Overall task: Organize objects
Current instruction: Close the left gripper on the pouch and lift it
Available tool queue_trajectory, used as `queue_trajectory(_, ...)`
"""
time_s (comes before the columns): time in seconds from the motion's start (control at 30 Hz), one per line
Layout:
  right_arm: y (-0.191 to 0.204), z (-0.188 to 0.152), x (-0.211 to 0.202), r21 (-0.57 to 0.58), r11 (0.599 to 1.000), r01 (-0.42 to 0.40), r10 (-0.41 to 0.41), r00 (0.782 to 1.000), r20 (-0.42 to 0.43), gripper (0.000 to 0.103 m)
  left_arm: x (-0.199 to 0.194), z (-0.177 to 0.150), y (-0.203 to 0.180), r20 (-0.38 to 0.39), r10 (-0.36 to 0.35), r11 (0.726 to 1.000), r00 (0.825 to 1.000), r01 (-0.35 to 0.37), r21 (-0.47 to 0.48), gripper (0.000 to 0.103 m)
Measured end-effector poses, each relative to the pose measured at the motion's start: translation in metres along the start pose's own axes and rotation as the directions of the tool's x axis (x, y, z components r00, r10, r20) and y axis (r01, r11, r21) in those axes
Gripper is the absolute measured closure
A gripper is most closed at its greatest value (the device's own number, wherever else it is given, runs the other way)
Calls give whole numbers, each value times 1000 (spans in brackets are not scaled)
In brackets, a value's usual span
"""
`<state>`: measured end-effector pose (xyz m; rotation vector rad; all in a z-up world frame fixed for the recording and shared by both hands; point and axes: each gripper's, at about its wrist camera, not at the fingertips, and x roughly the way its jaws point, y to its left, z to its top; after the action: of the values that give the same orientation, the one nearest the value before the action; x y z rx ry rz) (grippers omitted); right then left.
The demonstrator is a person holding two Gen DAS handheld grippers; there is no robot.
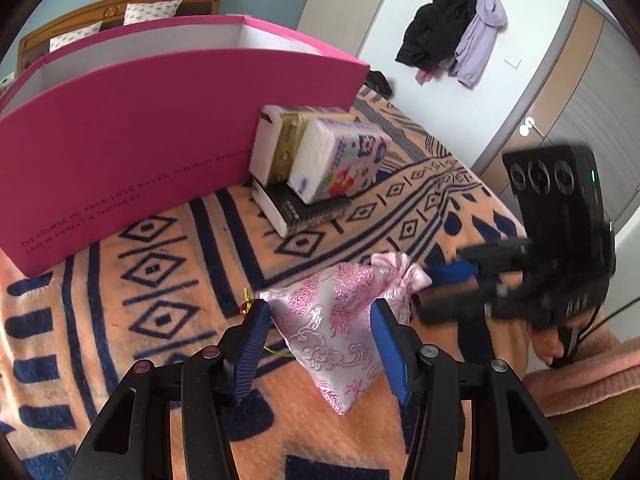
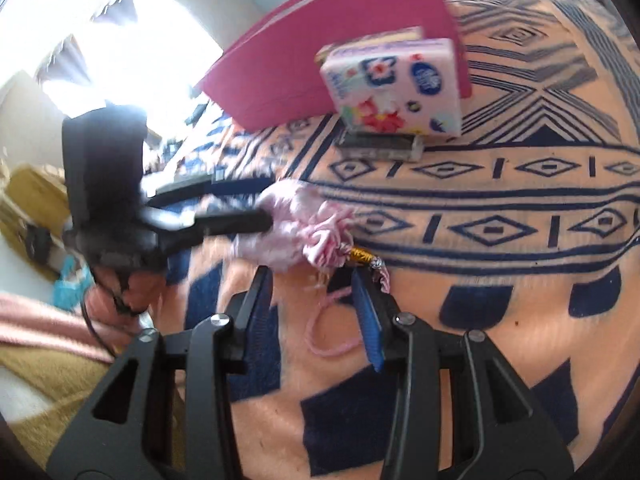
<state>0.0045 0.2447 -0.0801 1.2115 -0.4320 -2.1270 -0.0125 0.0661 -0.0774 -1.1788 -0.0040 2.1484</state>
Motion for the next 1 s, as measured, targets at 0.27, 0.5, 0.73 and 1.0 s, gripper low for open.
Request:
queue_trajectory(0.27,13,32,-5,-77,994,78,-72,995,75,59,-4,-12,-16,-20,-15,999,1000,15,45,49)
queue_trajectory(0.5,-11,23,1,49,996,68,-70,997,41,55,-16,4,-4,19,24,998,1000,-25,63,48)
queue_trajectory(0.73,-9,20,10,65,997,43,-46,998,47,53,6,2,-1,-47,-2,998,999,5,64,48)
queue_trajectory(1.0,11,27,-2,-45,997,60,-56,994,96,74,-5,-2,-1,-22,-74,997,997,75,23,49)
